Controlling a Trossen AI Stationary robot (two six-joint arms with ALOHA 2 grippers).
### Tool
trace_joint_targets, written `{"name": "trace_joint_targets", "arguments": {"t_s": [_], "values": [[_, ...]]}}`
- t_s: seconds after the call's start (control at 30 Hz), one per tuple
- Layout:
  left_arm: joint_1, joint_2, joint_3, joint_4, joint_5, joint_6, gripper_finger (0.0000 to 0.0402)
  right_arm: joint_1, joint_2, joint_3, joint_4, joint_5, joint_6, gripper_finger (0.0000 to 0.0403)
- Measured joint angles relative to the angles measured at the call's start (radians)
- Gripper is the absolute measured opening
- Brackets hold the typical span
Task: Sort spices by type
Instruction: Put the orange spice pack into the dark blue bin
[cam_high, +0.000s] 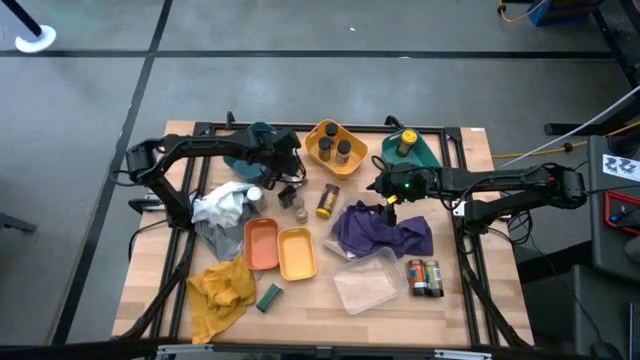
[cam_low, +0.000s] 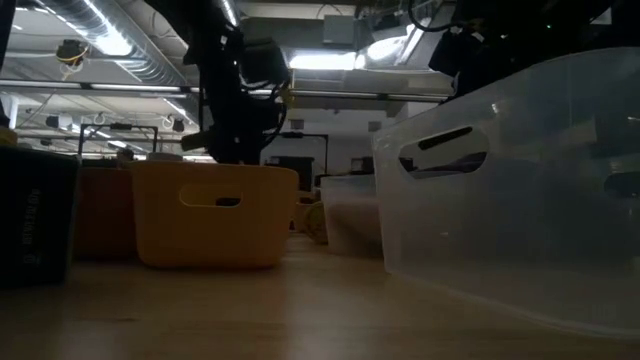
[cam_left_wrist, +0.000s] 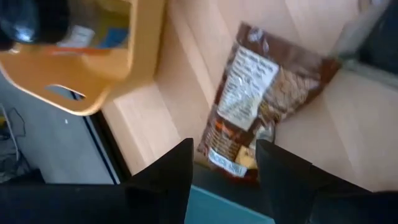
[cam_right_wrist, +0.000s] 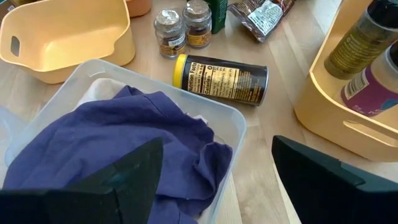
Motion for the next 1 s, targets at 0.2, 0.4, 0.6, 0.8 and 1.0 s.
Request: {"name": "trace_joint_targets", "arguments": {"t_s": [0.2, 0.4, 0.6, 0.8, 1.0], "values": [[0.0, 0.001, -0.006, 0.004, 0.0, -0.062, 0.0164, 0.0, 0.0, 0.0, 0.0, 0.0, 0.0, 0.0301], [0.005, 0.008, -0.006, 0.048, -0.028, -0.133, 0.0165, 0.0, 0.0, 0.0, 0.001, 0.0, 0.0, 0.0301], [0.004, 0.059, -0.006, 0.045, -0.054, -0.171, 0.0194, 0.0, 0.0, 0.0, 0.002, 0.0, 0.0, 0.0301], [-0.003, 0.091, -0.007, 0.045, -0.053, -0.041, 0.0217, 0.0, 0.0, 0.0, 0.002, 0.0, 0.0, 0.0301], [-0.002, 0.09, -0.007, 0.037, -0.046, 0.04, 0.0215, 0.0, 0.0, 0.0, 0.001, 0.0, -0.001, 0.0301]]}}
